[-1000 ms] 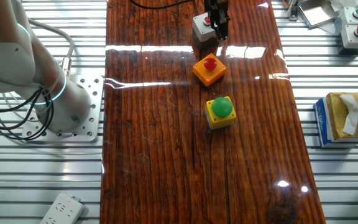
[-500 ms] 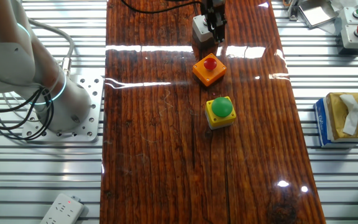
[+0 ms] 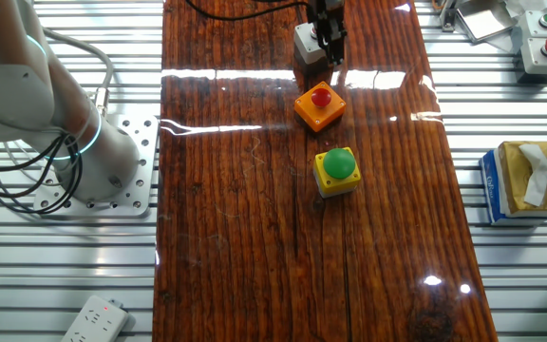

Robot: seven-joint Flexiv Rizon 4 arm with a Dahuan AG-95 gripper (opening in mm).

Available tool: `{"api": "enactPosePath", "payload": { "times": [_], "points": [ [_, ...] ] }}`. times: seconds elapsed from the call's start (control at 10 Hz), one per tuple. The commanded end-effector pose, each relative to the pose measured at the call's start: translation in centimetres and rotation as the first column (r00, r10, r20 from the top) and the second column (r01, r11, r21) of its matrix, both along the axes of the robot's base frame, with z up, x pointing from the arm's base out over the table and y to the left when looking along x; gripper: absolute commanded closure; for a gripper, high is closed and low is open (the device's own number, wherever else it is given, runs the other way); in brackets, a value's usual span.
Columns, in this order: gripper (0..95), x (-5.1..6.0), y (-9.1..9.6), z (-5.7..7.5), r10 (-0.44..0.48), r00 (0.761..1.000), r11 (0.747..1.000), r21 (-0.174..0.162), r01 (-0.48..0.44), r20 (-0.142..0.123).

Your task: Press three buttons from left to right in sequence

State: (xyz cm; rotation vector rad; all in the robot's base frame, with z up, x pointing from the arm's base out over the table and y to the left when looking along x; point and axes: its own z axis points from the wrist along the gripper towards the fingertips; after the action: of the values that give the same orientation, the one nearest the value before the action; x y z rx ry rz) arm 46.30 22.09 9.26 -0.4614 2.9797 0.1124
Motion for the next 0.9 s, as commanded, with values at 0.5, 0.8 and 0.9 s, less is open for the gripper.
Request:
{"api": "enactPosePath", "payload": {
  "times": [0.5,0.8,0.9],
  "points": [
    [0.0,0.1,0.26,-0.04,-0.009,1.0,1.0,0.002,0.009,0.002],
    [19.0,0.1,0.28,-0.06,-0.006,1.0,1.0,0.001,0.006,0.004],
    [19.0,0.1,0.28,-0.06,-0.007,1.0,1.0,0.0,0.007,0.004]
  ]
}}
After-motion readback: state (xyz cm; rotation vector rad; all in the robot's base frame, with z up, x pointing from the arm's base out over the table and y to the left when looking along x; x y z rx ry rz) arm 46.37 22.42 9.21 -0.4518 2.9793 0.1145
